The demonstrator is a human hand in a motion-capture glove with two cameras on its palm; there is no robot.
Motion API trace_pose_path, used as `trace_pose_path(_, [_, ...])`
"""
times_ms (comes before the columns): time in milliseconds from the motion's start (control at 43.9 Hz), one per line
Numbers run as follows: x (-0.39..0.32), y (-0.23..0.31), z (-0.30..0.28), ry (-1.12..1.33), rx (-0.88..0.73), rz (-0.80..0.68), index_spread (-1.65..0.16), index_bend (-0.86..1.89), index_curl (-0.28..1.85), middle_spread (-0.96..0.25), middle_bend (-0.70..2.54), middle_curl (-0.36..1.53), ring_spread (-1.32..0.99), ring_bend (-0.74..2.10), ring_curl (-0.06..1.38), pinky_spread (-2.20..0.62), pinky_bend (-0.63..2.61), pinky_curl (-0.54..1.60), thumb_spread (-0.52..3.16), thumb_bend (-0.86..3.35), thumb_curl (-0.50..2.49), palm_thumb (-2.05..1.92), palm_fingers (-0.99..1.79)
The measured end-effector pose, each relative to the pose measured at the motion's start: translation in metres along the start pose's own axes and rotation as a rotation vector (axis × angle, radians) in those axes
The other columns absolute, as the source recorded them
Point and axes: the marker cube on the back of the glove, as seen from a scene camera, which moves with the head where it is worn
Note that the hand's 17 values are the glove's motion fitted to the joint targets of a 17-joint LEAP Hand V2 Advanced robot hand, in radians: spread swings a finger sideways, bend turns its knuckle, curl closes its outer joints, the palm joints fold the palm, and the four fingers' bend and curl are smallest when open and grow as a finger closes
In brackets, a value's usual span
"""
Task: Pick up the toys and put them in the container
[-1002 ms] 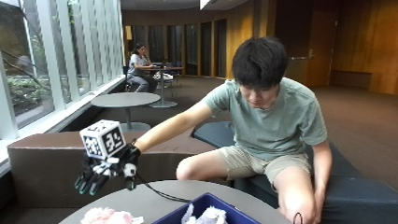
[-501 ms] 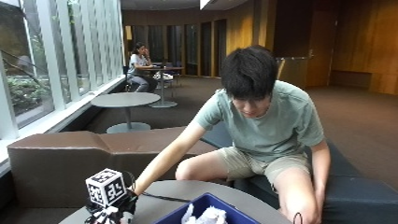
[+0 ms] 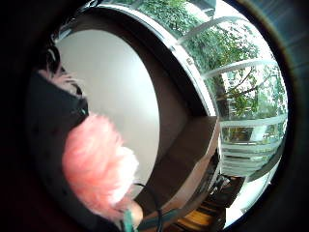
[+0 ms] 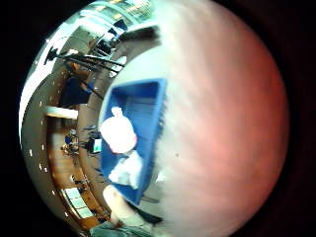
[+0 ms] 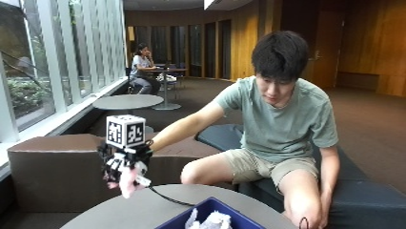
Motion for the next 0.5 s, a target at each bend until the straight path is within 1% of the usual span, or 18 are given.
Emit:
trace_pose_path(159, [-0.047,-0.002,-0.099,-0.015,0.122,-0.056,-0.19,0.96,0.82,-0.27,0.96,0.76,-0.4,0.88,0.55,-0.22,0.79,0.44,0.79,0.16,0.75,0.59,1.05])
trace_pose_path(250, [-0.081,-0.004,-0.133,-0.025,0.166,-0.091,-0.19,0.98,0.84,-0.27,0.98,0.78,-0.41,0.91,0.57,-0.23,0.82,0.46,0.74,0.15,0.79,0.59,1.03])
trace_pose_path(364, [-0.126,-0.009,-0.155,-0.035,0.19,-0.135,-0.18,1.0,0.85,-0.27,1.01,0.81,-0.43,0.93,0.6,-0.23,0.84,0.47,0.68,0.14,0.83,0.59,1.01])
trace_pose_path(501, [-0.171,-0.018,-0.153,-0.1,0.179,-0.169,-0.17,1.03,0.86,-0.26,1.02,0.83,-0.43,0.95,0.63,-0.24,0.86,0.49,0.63,0.13,0.88,0.59,0.99])
